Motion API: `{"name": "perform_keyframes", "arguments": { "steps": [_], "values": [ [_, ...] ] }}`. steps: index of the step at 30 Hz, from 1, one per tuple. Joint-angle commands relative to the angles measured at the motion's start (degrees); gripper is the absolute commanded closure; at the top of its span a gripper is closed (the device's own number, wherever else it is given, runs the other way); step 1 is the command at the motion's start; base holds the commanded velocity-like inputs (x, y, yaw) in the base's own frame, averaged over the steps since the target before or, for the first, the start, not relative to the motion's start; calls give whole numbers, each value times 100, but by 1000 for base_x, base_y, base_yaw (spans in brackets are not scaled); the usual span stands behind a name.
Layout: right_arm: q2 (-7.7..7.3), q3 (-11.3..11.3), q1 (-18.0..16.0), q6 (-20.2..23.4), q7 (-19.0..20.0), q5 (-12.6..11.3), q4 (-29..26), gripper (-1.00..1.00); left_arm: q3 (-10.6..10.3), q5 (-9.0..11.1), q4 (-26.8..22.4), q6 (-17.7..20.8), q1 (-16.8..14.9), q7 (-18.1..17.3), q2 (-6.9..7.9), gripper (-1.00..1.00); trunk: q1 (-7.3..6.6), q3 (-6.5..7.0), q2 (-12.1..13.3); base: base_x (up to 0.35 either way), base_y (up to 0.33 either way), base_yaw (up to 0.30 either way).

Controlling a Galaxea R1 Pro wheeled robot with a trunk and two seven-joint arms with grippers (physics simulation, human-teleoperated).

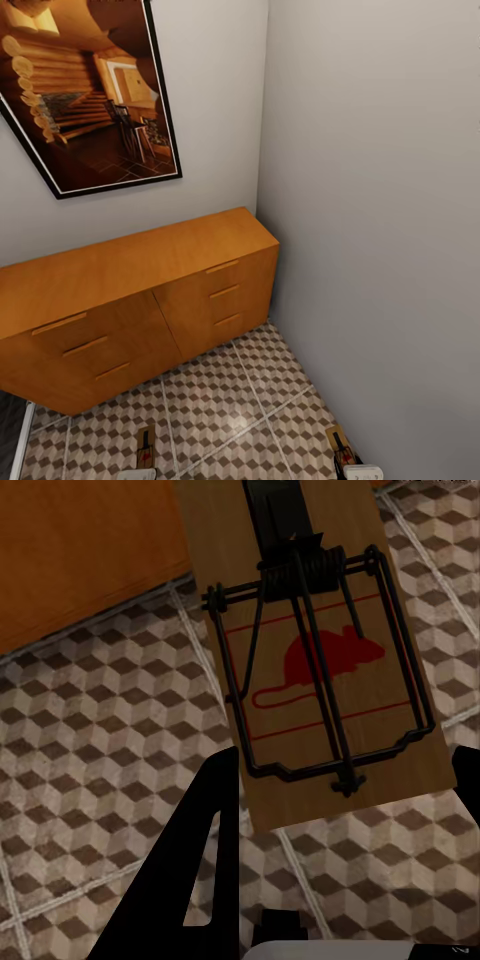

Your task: Take the four mousetraps from the cabinet in the bathroom and place them on the bathroom floor. Make sure all four end up on the same floor surface, and ensure that at least two of them are either under or directly next to the same bathroom sink.

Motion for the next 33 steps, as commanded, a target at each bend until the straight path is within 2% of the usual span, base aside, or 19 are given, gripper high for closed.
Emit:
{"name": "perform_keyframes", "arguments": {
  "steps": [1,33],
  "values": [
    [0,50,-2,-7,-42,-20,-1,100,-48,-2,15,-25,-7,34,-3,100,3,0,-10,0,0,0],
    [0,51,-2,-8,-42,-20,-1,100,-50,-2,19,-25,11,34,-51,100,3,286,-10,0,0,0]
  ]
}}
